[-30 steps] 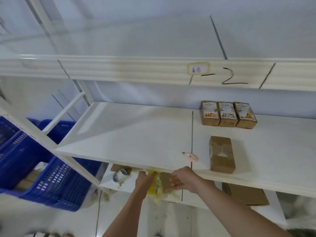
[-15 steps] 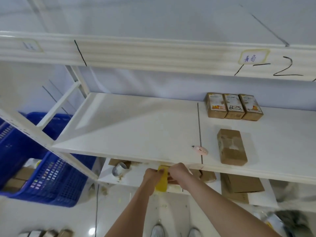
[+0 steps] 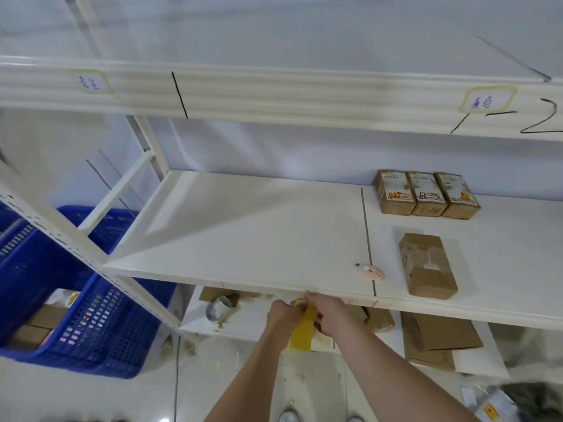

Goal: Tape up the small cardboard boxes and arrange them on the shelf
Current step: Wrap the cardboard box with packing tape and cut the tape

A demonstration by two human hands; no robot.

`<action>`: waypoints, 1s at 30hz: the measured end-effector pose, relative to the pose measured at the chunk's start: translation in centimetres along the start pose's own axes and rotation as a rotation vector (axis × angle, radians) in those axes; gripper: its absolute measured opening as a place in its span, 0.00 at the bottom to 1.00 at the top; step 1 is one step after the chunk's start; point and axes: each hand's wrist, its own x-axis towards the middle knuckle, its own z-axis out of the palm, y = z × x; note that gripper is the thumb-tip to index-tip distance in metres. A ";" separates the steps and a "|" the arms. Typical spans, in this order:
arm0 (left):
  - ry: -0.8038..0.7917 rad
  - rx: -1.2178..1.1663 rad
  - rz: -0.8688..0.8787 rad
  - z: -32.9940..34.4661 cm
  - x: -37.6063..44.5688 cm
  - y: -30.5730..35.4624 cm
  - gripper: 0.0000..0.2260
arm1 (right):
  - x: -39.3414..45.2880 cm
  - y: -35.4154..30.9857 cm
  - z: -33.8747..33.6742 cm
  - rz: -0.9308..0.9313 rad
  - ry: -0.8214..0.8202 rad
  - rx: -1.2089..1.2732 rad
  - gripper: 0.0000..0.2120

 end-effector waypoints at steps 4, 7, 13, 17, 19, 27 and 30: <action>-0.010 -0.048 0.007 0.0 0.0 0.2 0.21 | 0.2 -0.1 0.6 0.005 0.054 0.010 0.24; -0.026 -0.094 0.009 -0.2 -0.2 0.2 0.22 | 0.4 -0.3 0.8 0.005 0.076 -0.034 0.25; -0.017 -0.148 0.014 -2.3 -1.0 0.1 0.15 | -0.7 -0.2 0.8 -0.134 0.040 -0.091 0.19; -0.029 -0.094 0.177 -4.1 -1.8 3.2 0.17 | -1.8 -2.4 -0.2 -0.310 -0.053 -0.059 0.10; -0.021 -0.004 0.271 -4.6 -2.3 5.2 0.18 | -2.4 -4.0 -1.4 -0.356 -0.081 -0.028 0.08; -0.028 0.357 0.498 -2.6 -3.3 11.5 0.15 | -4.7 -9.7 -8.3 -0.460 -0.185 -0.182 0.10; -0.062 0.409 0.543 -0.5 -3.6 13.5 0.14 | -4.6 -10.5 -10.9 -0.472 -0.112 -0.142 0.09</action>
